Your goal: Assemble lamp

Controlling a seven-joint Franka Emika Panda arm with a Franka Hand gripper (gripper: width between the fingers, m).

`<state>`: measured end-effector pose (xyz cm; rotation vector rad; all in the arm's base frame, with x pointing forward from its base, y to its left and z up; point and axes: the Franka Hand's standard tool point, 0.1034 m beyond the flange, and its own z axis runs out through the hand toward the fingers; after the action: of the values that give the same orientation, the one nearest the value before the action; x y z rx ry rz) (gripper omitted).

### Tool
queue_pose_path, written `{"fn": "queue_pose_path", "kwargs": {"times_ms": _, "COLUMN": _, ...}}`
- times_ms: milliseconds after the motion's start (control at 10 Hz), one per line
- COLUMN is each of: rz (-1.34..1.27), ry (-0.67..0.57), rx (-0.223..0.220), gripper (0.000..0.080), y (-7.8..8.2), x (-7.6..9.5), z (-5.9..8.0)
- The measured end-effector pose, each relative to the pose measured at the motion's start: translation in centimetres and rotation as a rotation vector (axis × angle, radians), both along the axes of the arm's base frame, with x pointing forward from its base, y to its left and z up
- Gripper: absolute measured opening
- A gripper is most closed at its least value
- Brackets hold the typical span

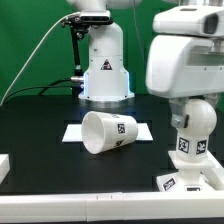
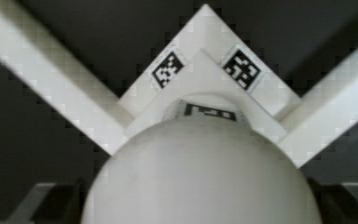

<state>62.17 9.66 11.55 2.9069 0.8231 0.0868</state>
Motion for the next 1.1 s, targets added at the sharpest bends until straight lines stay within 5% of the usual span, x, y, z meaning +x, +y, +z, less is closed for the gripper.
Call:
{"fn": "queue_pose_path", "kwargs": {"times_ms": 300, "rz": -0.304, "ry": -0.035, "rx": 0.091, "gripper": 0.0577, "y": -0.30, "x": 0.47, "z": 0.05}}
{"fn": "queue_pose_path", "kwargs": {"times_ms": 700, "rz": -0.515, "ry": -0.068, "rx": 0.111, "gripper": 0.0577, "y": -0.30, "x": 0.77, "z": 0.13}}
{"fn": "queue_pose_path", "kwargs": {"times_ms": 1100, "rz": -1.006, "ry": -0.106, "rx": 0.195, "gripper": 0.0577, "y": -0.75, "x": 1.01, "z": 0.13}}
